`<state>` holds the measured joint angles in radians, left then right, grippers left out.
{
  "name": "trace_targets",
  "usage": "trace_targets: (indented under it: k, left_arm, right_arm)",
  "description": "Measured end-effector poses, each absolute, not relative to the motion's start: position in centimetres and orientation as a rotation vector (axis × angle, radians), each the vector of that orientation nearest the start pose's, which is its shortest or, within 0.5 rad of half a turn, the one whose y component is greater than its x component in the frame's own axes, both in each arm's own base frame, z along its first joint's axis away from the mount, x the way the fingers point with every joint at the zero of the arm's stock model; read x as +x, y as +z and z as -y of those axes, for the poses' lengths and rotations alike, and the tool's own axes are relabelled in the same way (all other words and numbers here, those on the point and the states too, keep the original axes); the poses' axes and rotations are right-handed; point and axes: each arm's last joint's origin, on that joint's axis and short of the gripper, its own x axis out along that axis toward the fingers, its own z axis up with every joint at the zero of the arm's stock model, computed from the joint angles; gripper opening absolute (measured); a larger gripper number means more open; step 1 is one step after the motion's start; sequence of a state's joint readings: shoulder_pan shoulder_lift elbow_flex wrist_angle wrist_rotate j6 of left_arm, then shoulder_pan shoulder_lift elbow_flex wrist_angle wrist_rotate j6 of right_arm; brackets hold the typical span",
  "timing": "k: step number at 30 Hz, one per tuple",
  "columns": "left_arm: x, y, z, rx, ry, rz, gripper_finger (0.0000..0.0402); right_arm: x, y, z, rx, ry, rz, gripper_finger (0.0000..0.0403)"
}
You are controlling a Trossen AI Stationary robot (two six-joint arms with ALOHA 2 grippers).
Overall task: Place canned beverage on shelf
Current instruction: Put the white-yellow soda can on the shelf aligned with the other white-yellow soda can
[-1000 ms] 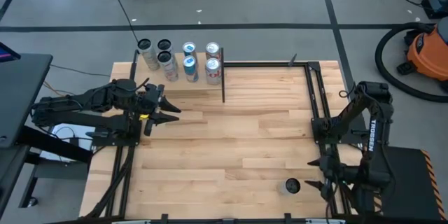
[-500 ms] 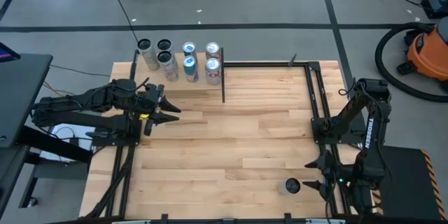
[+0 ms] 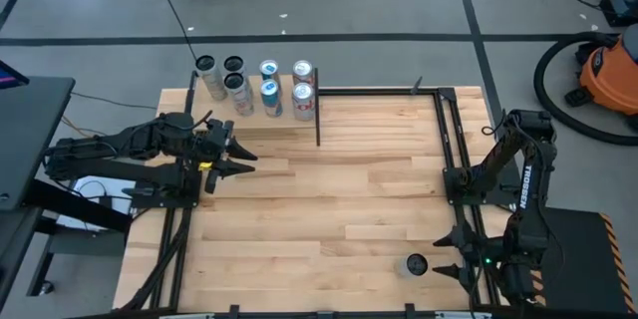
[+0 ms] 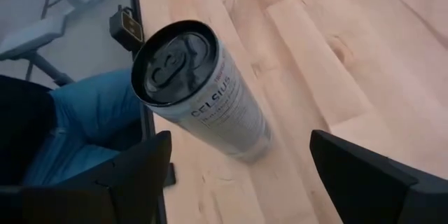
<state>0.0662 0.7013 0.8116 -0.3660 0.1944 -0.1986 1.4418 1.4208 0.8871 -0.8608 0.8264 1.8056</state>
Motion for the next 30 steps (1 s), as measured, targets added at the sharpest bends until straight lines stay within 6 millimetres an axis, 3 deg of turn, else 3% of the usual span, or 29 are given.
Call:
trace_targets:
  k: [12, 18, 30]
  left_arm:
    - [14.8, 33.6, -0.4, -0.231, -0.102, -0.266, 0.0144]
    - [14.8, 33.6, -0.4, -0.231, -0.102, -0.266, 0.0144]
    - [14.8, 33.6, -0.4, -0.231, -0.102, -0.264, 0.0144]
  right_arm:
    - [5.5, 18.2, -23.5, 0.541, -0.012, -0.634, 0.0350]
    - [6.7, 16.6, -23.6, 0.537, 0.105, -0.546, 0.0350]
    - [8.8, 14.1, -23.2, 0.440, 0.026, -0.569, 0.0350]
